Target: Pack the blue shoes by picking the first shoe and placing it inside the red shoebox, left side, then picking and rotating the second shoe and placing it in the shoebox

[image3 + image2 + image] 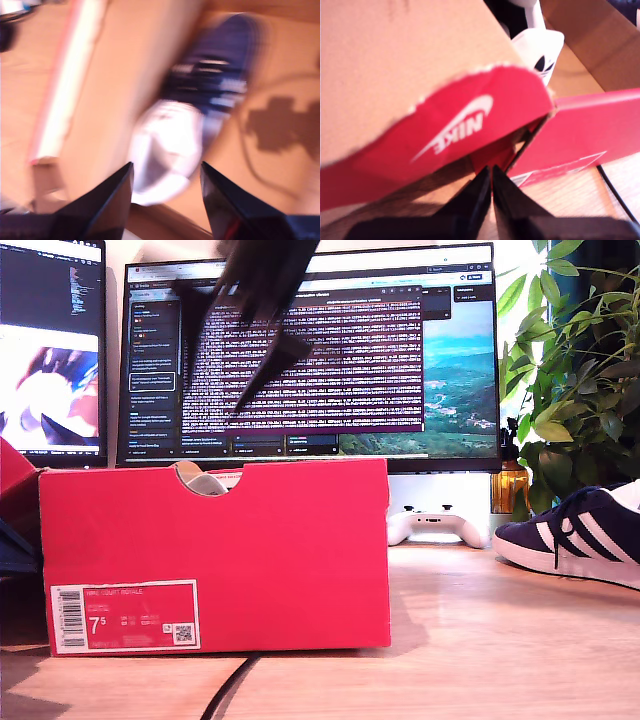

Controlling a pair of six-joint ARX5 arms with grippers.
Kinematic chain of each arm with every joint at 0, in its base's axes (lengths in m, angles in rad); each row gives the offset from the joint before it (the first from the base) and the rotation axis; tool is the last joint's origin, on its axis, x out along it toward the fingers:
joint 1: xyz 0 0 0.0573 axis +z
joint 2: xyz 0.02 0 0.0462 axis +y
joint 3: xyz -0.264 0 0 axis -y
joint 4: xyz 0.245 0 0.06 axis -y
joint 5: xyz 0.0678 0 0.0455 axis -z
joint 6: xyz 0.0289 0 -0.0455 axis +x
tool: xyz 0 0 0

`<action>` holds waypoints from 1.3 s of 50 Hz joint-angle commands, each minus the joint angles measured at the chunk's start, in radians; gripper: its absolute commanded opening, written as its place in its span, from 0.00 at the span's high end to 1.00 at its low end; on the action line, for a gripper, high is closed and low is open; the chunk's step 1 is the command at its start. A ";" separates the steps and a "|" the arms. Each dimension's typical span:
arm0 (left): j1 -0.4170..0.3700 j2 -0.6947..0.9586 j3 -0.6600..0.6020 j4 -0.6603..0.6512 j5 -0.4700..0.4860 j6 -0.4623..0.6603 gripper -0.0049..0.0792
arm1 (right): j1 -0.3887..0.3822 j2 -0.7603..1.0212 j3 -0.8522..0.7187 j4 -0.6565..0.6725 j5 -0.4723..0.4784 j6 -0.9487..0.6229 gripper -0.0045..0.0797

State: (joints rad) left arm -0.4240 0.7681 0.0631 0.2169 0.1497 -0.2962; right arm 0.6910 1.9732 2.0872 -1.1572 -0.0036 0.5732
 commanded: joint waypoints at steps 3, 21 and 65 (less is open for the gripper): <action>-0.003 0.004 -0.024 0.006 -0.001 0.008 0.96 | -0.029 0.015 -0.011 -0.075 0.179 0.179 0.49; -0.003 0.004 -0.024 0.007 -0.001 0.008 0.96 | -0.174 0.014 -0.013 -0.205 0.381 0.449 0.49; -0.003 0.004 -0.024 0.007 -0.001 0.008 0.96 | -0.422 -0.034 -0.251 -0.210 0.352 0.521 0.26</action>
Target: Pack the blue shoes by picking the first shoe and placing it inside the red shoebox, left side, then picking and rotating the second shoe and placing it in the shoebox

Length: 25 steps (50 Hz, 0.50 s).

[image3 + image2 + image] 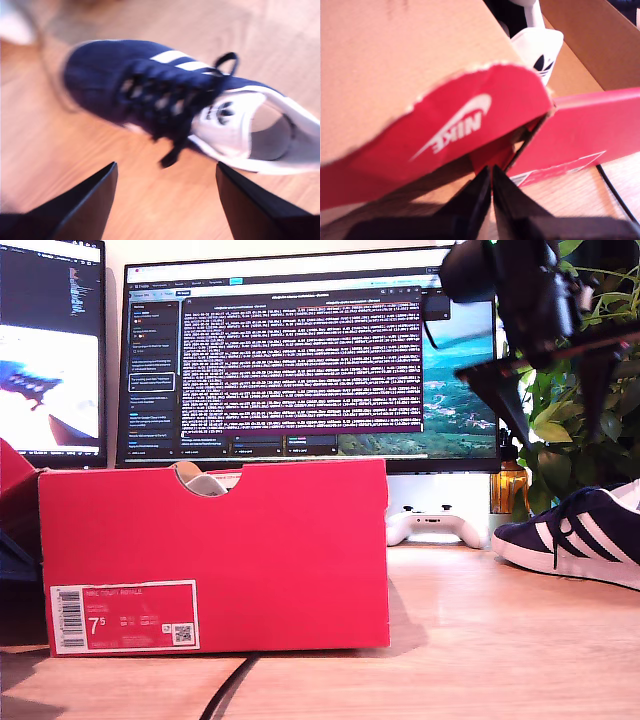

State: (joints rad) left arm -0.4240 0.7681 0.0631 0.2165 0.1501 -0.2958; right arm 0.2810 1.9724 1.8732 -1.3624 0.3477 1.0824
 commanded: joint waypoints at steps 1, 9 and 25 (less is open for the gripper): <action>-0.003 0.004 -0.024 0.007 -0.002 0.007 0.96 | -0.016 -0.038 -0.044 -0.005 0.001 0.012 0.26; -0.003 0.004 -0.024 0.007 -0.002 0.007 0.96 | -0.058 -0.109 -0.125 -0.005 0.004 0.019 0.26; -0.003 0.004 -0.024 0.007 -0.002 0.008 0.96 | -0.124 -0.286 -0.317 -0.005 0.031 0.058 0.26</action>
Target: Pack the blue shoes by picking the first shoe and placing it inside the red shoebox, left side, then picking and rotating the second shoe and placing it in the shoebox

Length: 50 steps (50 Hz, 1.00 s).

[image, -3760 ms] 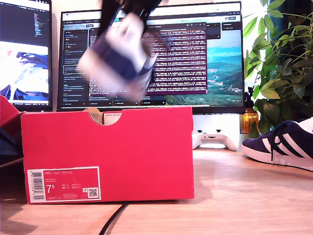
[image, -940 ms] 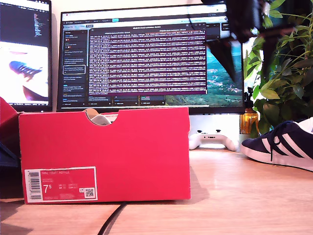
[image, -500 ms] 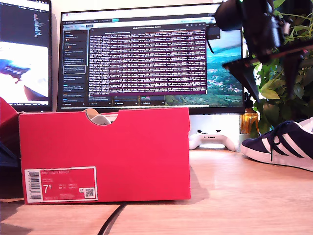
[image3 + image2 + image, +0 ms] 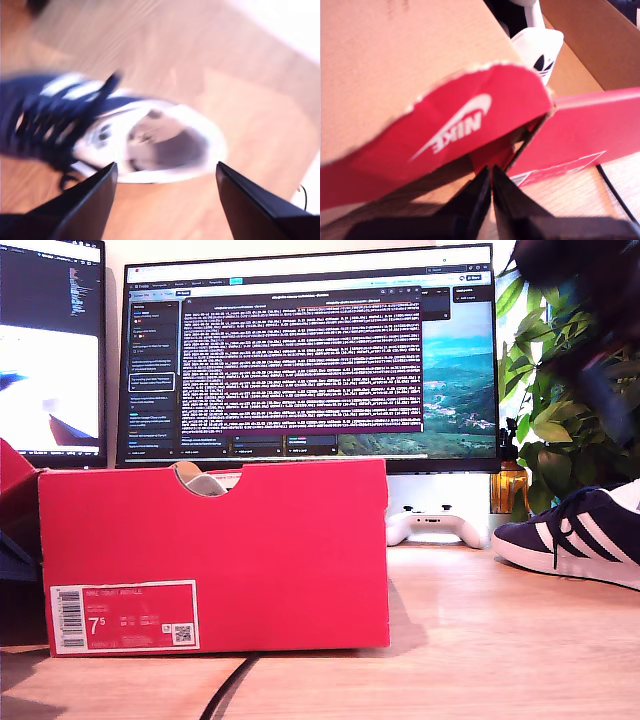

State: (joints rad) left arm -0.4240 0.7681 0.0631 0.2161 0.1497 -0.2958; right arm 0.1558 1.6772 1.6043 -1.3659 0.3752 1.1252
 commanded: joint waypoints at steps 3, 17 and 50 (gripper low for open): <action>-0.003 0.004 -0.024 0.007 -0.001 0.007 0.96 | -0.005 -0.004 -0.089 -0.001 0.004 0.029 0.26; -0.003 0.004 -0.024 0.008 -0.001 0.007 0.96 | -0.008 -0.016 -0.221 0.000 0.016 0.108 0.26; -0.003 0.004 -0.024 0.008 -0.001 0.008 0.96 | -0.080 -0.015 -0.353 0.197 0.007 0.085 0.27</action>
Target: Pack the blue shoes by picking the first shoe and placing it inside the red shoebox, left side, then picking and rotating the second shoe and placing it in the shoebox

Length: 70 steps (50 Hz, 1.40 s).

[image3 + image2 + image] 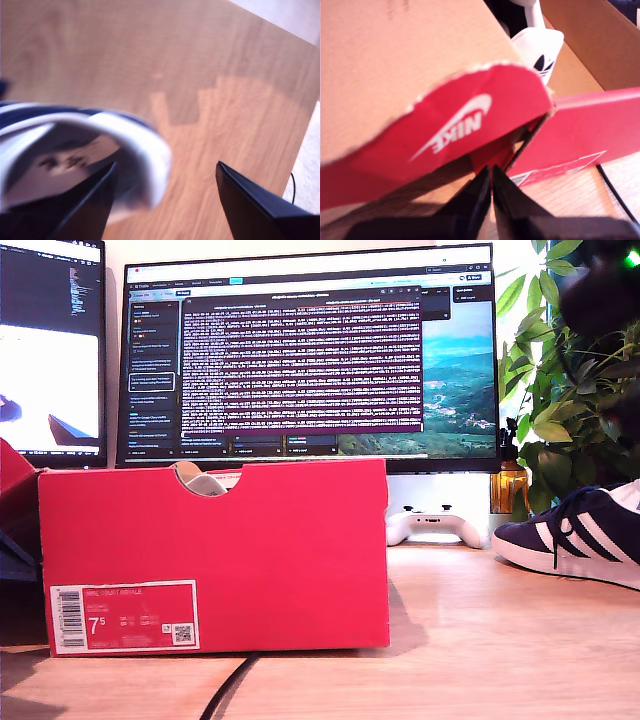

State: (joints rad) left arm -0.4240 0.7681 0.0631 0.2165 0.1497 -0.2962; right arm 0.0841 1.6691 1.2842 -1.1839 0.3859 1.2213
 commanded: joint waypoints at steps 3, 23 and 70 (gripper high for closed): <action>-0.003 0.004 -0.024 0.007 -0.001 0.008 0.96 | -0.014 -0.007 -0.063 0.050 -0.013 -0.029 0.27; -0.003 0.004 -0.024 0.007 -0.001 0.008 0.96 | -0.029 -0.007 -0.219 0.289 -0.076 -0.076 0.67; -0.003 0.004 -0.024 0.007 -0.001 0.008 0.96 | -0.049 -0.026 0.376 0.027 -0.232 -1.276 0.96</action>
State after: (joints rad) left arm -0.4240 0.7681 0.0631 0.2161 0.1497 -0.2958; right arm 0.0212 1.6646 1.5948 -1.1656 0.1913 0.0231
